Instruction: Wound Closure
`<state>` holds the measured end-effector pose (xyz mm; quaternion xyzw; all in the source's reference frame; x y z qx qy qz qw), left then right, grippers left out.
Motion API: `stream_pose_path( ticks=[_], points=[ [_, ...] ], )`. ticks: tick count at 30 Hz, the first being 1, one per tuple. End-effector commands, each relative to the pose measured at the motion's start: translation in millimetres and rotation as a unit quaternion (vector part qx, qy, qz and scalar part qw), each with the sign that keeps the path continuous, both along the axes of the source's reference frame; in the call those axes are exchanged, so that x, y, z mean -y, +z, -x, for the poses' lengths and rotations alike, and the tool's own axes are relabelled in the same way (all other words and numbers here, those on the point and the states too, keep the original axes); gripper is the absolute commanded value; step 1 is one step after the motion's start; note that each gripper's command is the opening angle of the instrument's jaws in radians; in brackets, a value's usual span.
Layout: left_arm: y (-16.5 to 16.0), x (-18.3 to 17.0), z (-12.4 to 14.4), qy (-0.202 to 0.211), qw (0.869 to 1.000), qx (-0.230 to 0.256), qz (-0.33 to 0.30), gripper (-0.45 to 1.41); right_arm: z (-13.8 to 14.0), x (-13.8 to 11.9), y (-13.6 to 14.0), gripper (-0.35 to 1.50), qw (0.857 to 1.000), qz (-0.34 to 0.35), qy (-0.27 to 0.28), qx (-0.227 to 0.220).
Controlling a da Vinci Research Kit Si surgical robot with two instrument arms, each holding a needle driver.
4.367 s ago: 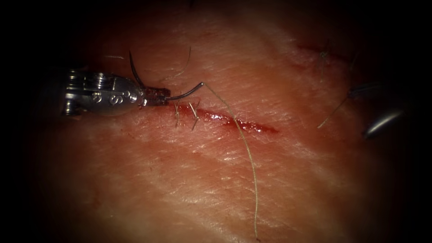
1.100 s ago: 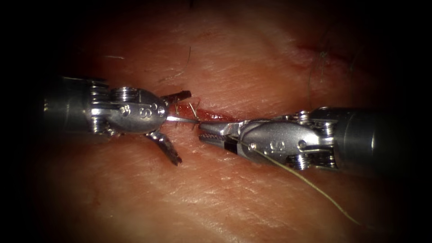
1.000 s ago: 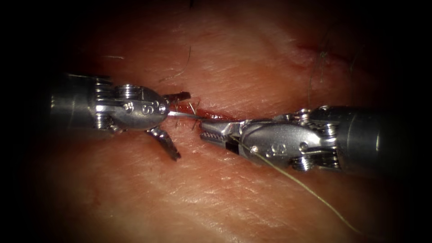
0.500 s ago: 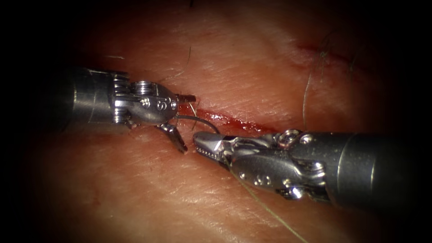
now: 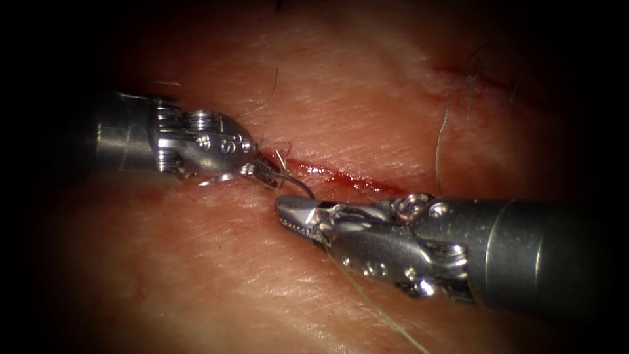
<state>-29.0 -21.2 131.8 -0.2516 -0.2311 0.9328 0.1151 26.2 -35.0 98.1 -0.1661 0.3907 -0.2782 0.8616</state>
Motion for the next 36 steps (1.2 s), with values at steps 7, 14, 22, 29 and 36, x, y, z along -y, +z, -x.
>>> stream_pose_path(
  ticks=[7, 14, 22, 29, 36],
  points=[
    [1.0, -0.3, -0.2, -0.024, 0.999, 0.022, 0.011, -0.45, 0.4, -1.6, -0.8, 1.46, 0.971, -0.081, 0.197, -0.112],
    [0.9, -0.8, -1.1, -0.055, 0.996, 0.060, 0.024, -0.45, 2.3, -1.4, -1.1, 1.46, 0.931, -0.190, 0.253, -0.179],
    [-0.5, -0.7, -1.7, -0.132, 0.982, 0.129, 0.040, -0.45, 3.7, -2.8, 1.2, 1.33, 0.887, -0.258, 0.314, -0.219],
    [-1.2, 0.3, -1.3, -0.232, 0.948, 0.217, 0.027, -0.45, 3.3, -3.7, 4.3, 1.33, 0.871, -0.241, 0.344, -0.257],
    [-1.2, -0.2, -0.6, -0.258, 0.935, 0.240, 0.035, -0.45, 3.0, -3.7, 3.5, 1.31, 0.841, -0.230, 0.394, -0.292]
  ],
)
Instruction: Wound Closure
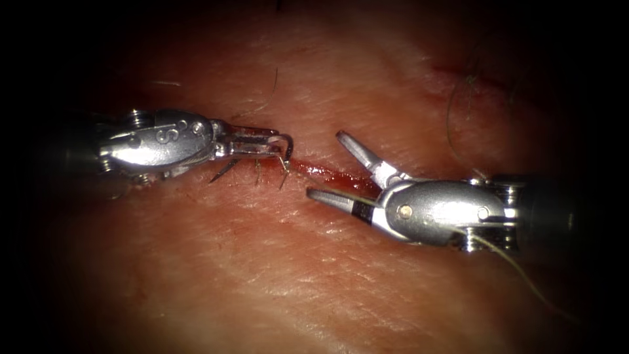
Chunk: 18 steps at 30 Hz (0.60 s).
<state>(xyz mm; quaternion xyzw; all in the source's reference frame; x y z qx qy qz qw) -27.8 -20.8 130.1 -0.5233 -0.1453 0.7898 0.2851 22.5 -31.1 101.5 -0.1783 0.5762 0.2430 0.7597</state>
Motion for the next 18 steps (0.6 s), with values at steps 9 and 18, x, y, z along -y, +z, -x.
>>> stream_pose_path(
  ticks=[9, 18],
  points=[
    [0.7, 0.1, 2.0, -0.016, 1.000, 0.015, 0.005, -0.45, -1.3, -1.2, -1.1, 1.23, 0.999, 0.011, 0.045, -0.029],
    [0.5, 0.4, 2.3, -0.014, 1.000, 0.019, 0.008, -0.45, -2.3, -2.1, -1.1, 1.15, 0.998, 0.012, 0.057, -0.030]
  ],
)
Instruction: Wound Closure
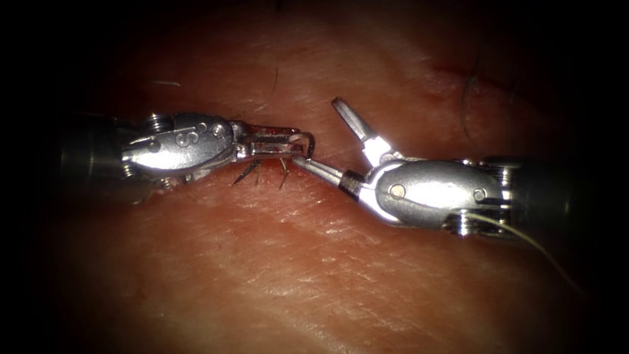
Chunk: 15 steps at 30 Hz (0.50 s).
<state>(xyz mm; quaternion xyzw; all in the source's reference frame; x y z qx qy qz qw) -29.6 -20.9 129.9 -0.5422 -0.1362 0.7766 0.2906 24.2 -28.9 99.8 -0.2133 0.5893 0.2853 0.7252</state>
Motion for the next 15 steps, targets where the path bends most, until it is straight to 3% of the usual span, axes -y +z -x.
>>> stream_pose_path(
  ticks=[1, 15],
  points=[
    [0.6, 0.2, 0.5, 0.001, 1.000, 0.000, 0.000, -0.45, -0.6, 0.0, 0.5, 1.13, 1.000, 0.001, -0.001, -0.001],
    [0.3, 0.4, 0.6, 0.003, 1.000, 0.001, 0.003, -0.45, -1.2, -0.4, 0.3, 0.99, 1.000, 0.002, 0.006, -0.003]
  ],
)
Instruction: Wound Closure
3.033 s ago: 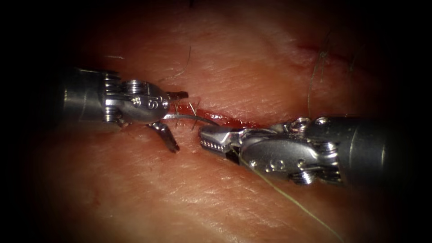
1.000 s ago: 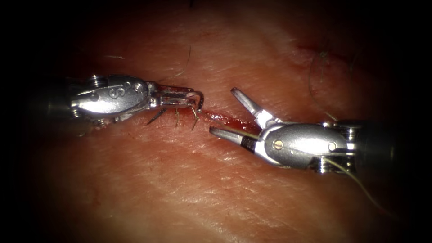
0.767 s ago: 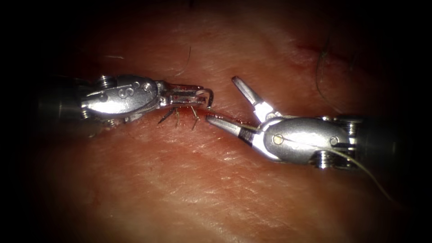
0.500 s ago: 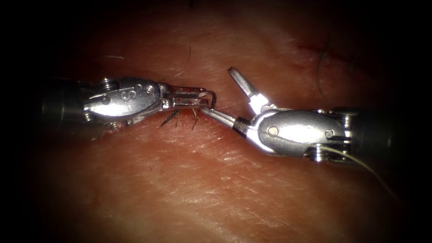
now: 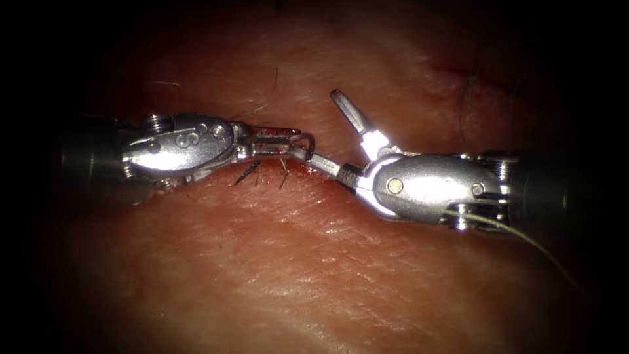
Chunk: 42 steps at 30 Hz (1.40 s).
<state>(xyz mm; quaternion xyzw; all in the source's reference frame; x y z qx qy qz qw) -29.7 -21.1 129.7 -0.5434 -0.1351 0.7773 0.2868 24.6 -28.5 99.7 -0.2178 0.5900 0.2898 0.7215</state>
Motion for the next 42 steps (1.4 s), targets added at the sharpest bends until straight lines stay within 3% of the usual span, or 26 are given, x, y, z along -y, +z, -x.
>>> stream_pose_path(
  ticks=[1, 5, 6, 7, 14, 15, 17, 20, 22, 24, 26, 28, 32, 34, 36, 42],
  points=[
    [0.5, 0.3, 0.6, 0.002, 1.000, 0.001, -0.001, -0.45, -1.0, 0.1, 0.5, 0.99, 1.000, 0.000, 0.000, 0.000],
    [0.1, 0.6, 1.0, 0.004, 1.000, 0.003, 0.001, -0.45, -1.6, -0.1, 0.6, 0.72, 1.000, 0.000, 0.003, 0.002],
    [0.0, 0.6, 1.1, 0.004, 1.000, 0.004, 0.001, -0.45, -1.5, 0.1, 0.6, -0.19, 1.000, 0.004, -0.008, -0.006],
    [-0.1, 0.5, 1.1, 0.003, 1.000, 0.005, 0.001, -0.45, -1.4, 0.2, 0.6, -0.35, 1.000, 0.005, -0.018, -0.010],
    [-0.9, 0.5, 1.2, 0.001, 1.000, 0.009, 0.000, -0.45, 0.4, 0.1, 0.1, -0.35, 0.999, 0.007, -0.036, -0.002],
    [-1.0, 0.1, 1.3, -0.002, 1.000, 0.009, -0.001, -0.30, 0.7, -0.2, -0.1, -0.35, 0.999, 0.008, -0.048, 0.001],
    [-1.1, -0.3, 1.6, -0.007, 1.000, 0.004, -0.001, 0.52, 1.5, -0.8, -0.6, -0.35, 0.997, 0.008, -0.070, 0.009],
    [-1.1, -0.4, 1.8, -0.007, 1.000, 0.003, -0.002, 1.25, 3.4, -2.2, -1.5, -0.35, 0.992, 0.016, -0.123, 0.028],
    [-1.1, -0.3, 1.8, -0.004, 1.000, -0.001, 0.006, 1.25, 4.9, -3.1, -1.8, -0.35, 0.985, 0.042, -0.160, 0.054],
    [-0.9, 0.4, 1.5, 0.000, 1.000, -0.015, 0.012, 1.25, 6.5, -3.7, -1.5, -0.35, 0.967, 0.085, -0.212, 0.115],
    [-0.6, 1.1, 1.6, 0.006, 0.999, -0.033, 0.012, 1.25, 6.7, -3.6, -1.1, -0.35, 0.961, 0.099, -0.220, 0.137],
    [0.2, 2.3, 2.1, 0.013, 0.998, -0.055, 0.013, 1.13, 6.3, -2.9, -0.2, -0.35, 0.952, 0.131, -0.224, 0.162],
    [2.4, 4.3, 3.3, 0.027, 0.995, -0.084, 0.045, 0.44, 5.4, -1.4, 1.8, -0.35, 0.929, 0.179, -0.242, 0.214],
    [3.7, 5.1, 3.6, 0.033, 0.994, -0.096, 0.047, 0.27, 5.3, -1.2, 2.4, -0.35, 0.920, 0.194, -0.245, 0.238],
    [5.3, 6.0, 4.0, 0.041, 0.992, -0.109, 0.051, 0.07, 5.4, -1.2, 3.2, -0.35, 0.914, 0.207, -0.247, 0.247],
    [10.0, 8.1, 5.7, 0.061, 0.986, -0.143, 0.057, -0.01, 4.7, -1.4, 3.9, -0.35, 0.914, 0.240, -0.241, 0.222]
  ],
)
